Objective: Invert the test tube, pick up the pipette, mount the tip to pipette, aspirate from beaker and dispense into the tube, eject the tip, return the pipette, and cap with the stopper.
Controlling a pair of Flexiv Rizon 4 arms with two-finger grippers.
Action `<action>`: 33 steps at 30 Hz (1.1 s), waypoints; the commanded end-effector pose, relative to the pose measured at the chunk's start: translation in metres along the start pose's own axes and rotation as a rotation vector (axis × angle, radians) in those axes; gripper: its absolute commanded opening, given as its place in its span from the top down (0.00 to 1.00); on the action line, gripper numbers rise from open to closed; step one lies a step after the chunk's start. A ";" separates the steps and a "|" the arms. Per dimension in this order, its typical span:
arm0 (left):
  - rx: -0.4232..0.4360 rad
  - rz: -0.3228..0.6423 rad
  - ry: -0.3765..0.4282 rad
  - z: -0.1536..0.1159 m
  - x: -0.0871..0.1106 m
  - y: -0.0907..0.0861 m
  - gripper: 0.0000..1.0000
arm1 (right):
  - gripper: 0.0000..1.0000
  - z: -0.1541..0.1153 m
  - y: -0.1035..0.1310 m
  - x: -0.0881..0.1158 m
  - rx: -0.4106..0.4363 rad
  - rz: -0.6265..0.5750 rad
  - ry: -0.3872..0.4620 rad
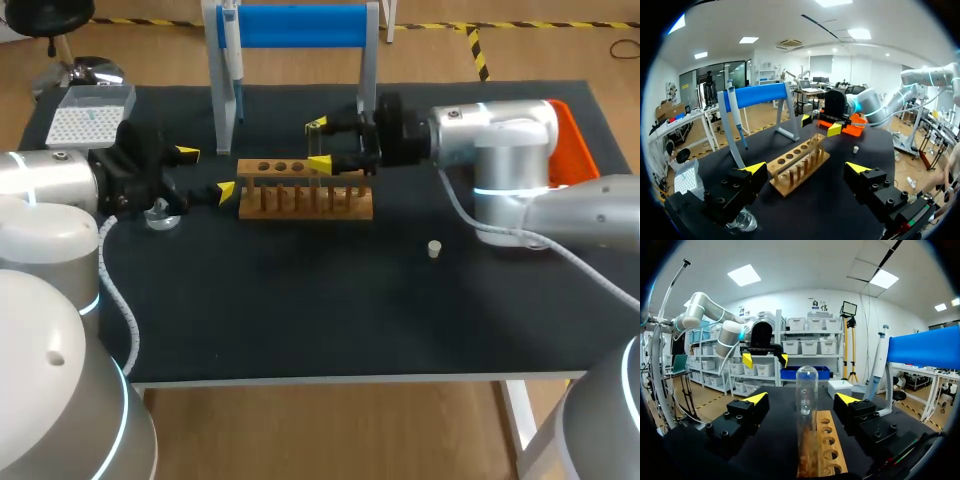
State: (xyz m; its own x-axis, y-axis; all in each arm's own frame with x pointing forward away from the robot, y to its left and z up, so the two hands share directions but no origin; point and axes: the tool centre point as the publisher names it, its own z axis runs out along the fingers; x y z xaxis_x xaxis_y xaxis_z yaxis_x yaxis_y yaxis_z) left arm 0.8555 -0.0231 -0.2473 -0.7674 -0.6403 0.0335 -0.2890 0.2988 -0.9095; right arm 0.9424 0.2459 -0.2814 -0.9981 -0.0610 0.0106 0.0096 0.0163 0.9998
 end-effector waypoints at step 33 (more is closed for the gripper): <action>0.004 0.001 0.000 0.001 0.000 0.001 0.00 | 0.60 0.007 -0.005 -0.012 -0.011 0.008 -0.013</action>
State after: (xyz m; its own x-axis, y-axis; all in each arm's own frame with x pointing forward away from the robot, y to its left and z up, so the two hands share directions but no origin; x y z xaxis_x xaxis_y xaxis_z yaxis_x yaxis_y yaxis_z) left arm 0.8555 -0.0231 -0.2473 -0.7674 -0.6403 0.0335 -0.2890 0.2988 -0.9095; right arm 0.9520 0.2526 -0.2851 -0.9988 -0.0452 0.0186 0.0183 0.0064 0.9998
